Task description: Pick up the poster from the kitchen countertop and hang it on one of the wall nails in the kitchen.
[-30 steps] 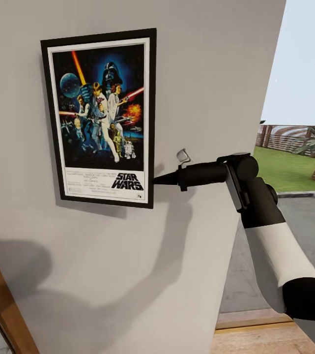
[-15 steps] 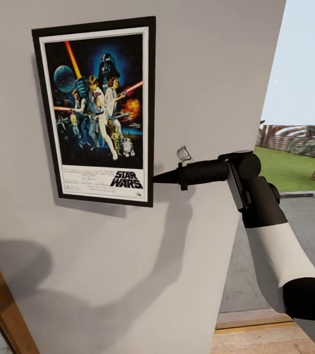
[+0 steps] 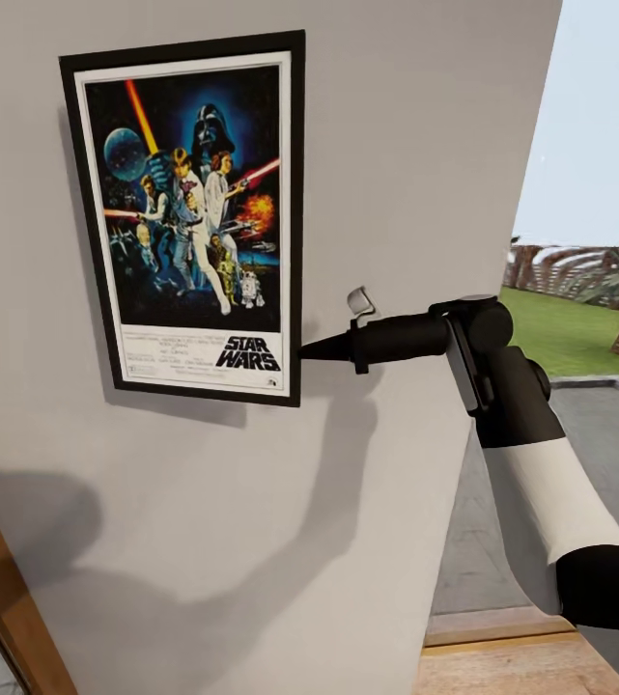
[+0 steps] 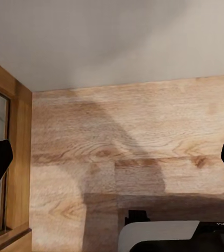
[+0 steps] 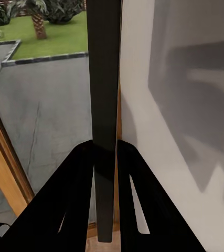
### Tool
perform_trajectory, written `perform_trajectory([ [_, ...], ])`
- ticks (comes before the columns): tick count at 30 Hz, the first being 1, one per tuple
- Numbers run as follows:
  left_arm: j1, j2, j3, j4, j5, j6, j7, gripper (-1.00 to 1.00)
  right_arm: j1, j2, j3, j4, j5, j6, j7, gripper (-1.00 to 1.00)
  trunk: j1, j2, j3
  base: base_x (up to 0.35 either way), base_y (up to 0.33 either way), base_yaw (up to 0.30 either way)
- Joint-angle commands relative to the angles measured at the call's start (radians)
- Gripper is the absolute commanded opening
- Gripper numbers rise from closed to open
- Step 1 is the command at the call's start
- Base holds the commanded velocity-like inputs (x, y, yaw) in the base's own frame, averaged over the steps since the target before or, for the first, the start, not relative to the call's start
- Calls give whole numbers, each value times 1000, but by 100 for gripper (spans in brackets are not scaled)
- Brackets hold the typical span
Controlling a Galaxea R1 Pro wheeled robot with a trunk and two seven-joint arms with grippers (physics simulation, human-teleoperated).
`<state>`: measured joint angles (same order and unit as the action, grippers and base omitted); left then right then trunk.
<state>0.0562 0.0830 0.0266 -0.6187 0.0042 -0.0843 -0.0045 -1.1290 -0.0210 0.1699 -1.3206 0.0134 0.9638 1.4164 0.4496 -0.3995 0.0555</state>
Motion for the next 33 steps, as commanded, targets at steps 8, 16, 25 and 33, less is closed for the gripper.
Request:
perform_trajectory([
  [8, 1, 0, 1, -1, 0, -2, 0, 100, 4, 0, 2, 1, 0, 10, 6, -100, 0, -1, 0, 0, 0, 0],
  [16, 1, 0, 1, -1, 0, -2, 0, 100, 13, 0, 2, 5, -1, 4, 6, -100, 0, -1, 0, 0, 0, 0],
  [25, 1, 0, 1, -3, 0, -2, 0, 100, 17, 0, 2, 5, -1, 4, 6, -100, 0, -1, 0, 0, 0, 0],
  [33, 1, 0, 1, -3, 0, -2, 0, 100, 45, 0, 2, 4, -2, -24, 7, -100, 0, -1, 0, 0, 0, 0],
])
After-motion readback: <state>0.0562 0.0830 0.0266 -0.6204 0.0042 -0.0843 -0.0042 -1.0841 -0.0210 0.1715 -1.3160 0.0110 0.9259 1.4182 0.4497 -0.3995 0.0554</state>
